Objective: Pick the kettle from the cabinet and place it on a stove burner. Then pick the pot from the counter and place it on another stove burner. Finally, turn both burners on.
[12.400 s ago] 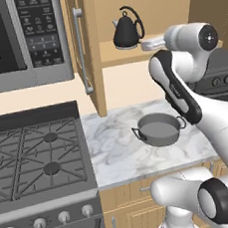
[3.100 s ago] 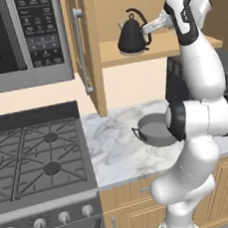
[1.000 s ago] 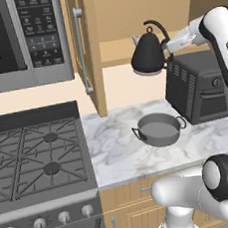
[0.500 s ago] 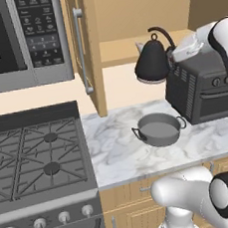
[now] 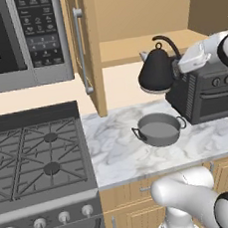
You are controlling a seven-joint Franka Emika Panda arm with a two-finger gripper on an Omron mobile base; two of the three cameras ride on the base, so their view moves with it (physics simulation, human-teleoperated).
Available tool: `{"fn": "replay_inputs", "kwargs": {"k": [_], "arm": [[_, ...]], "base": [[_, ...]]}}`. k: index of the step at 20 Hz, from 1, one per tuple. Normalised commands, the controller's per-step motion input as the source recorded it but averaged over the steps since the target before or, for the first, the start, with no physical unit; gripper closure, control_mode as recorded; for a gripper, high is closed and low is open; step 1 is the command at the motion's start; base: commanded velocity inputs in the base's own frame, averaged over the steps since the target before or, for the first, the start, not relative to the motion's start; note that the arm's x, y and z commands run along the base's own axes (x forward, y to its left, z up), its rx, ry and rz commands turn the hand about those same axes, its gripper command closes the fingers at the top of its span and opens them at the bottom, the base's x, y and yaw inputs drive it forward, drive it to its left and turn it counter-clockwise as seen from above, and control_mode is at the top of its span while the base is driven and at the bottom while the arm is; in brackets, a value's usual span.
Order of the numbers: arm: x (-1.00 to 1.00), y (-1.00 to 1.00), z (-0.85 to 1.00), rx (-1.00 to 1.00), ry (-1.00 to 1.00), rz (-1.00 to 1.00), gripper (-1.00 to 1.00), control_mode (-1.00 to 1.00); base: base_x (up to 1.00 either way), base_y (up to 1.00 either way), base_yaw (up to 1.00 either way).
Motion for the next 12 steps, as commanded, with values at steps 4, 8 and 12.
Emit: {"fn": "replay_inputs", "kwargs": {"k": [4, 8, 12], "arm": [[-0.35, 0.05, -0.16, 0.00, 0.00, 0.00, 1.00, -1.00], [-0.34, 0.05, -0.17, 0.00, 0.00, 0.00, 1.00, -1.00], [-0.29, 0.06, -0.18, 0.00, 0.00, 0.00, 1.00, -1.00]], "base": [[0.00, 0.00, 0.00], [0.00, 0.00, 0.00], [0.00, 0.00, 0.00]]}}
